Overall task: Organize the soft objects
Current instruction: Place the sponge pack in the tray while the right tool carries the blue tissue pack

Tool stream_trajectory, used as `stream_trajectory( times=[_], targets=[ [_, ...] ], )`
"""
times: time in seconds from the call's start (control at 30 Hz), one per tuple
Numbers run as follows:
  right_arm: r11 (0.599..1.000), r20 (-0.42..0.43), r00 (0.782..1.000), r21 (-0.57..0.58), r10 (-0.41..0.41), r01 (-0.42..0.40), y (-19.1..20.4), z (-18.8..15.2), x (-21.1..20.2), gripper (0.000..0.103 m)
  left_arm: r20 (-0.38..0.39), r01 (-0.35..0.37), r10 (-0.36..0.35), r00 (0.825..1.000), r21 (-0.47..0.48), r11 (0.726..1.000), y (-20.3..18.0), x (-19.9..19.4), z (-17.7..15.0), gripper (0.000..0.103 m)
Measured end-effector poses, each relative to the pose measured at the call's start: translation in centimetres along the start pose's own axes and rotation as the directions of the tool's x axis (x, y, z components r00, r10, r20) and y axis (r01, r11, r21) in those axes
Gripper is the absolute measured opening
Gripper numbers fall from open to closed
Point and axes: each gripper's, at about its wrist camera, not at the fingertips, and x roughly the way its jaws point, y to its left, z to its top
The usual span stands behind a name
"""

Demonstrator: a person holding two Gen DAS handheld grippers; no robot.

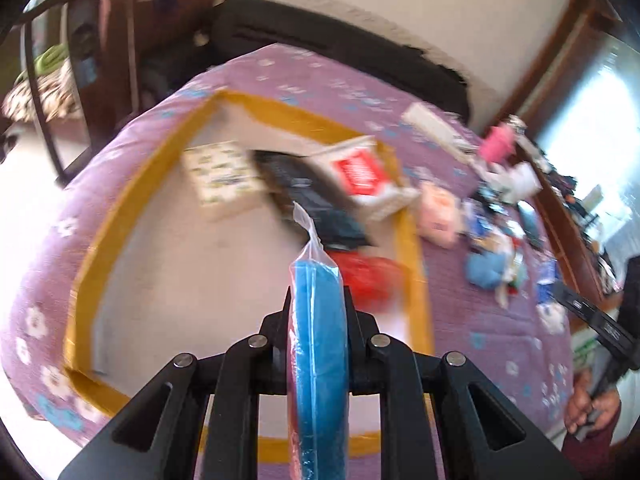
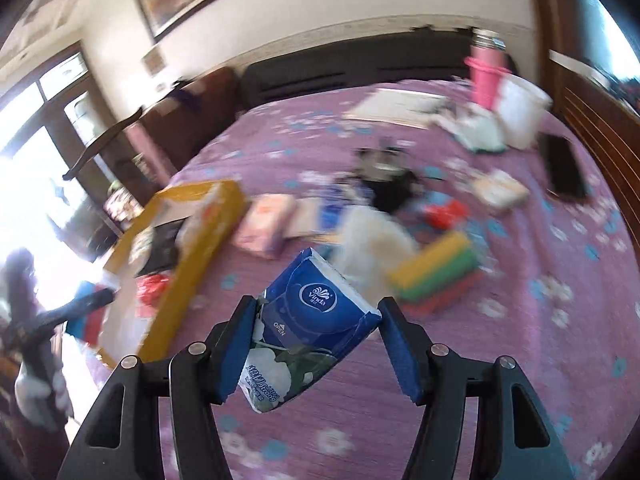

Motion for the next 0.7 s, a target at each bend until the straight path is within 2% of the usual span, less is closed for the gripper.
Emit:
stream_trajectory(
  times=[0.2,0.37,0.43,0.5,0.57,0.67,0.7],
  targets=[
    [0.989,-0.040,0.997,-0.132,0.062,-0.067,6.9,1.3,3.5,0.067,-0.089,-0.074,0.071,0.993,-0.025,0.997,2.6,3.5,3.2,0.017],
    [0.984,-0.079,0.993,-0.153,0.083,-0.095,10.1,3.1,6.9,0.067,-0.124,-0.115,0.110,0.986,-0.030,0.993,3.2,6.9,5.8,0.017],
    [0.984,-0.094,0.991,-0.144,0.094,-0.107,11.0,4.2,8.6,0.067,-0.130,-0.122,0.116,0.985,-0.045,0.991,3.7,7.7,6.7,0.023],
    [0.984,-0.105,0.989,-0.130,0.106,-0.119,12.0,5.5,10.2,0.067,-0.121,-0.114,0.103,0.987,-0.082,0.990,4.4,7.8,7.1,0.047],
    [0.984,-0.115,0.986,-0.123,0.118,-0.132,13.0,6.8,11.8,0.067,-0.086,-0.088,0.079,0.993,-0.109,0.990,4.9,6.7,7.0,0.059],
    [0.981,-0.134,0.982,-0.126,0.131,-0.148,14.8,8.9,14.6,0.067,-0.031,-0.021,0.018,0.999,-0.131,0.991,5.3,4.4,6.2,0.061],
    [0.980,-0.143,0.981,-0.127,0.134,-0.152,15.6,9.6,15.8,0.067,-0.012,-0.006,0.005,1.000,-0.135,0.991,5.4,3.6,6.0,0.065]
  ],
)
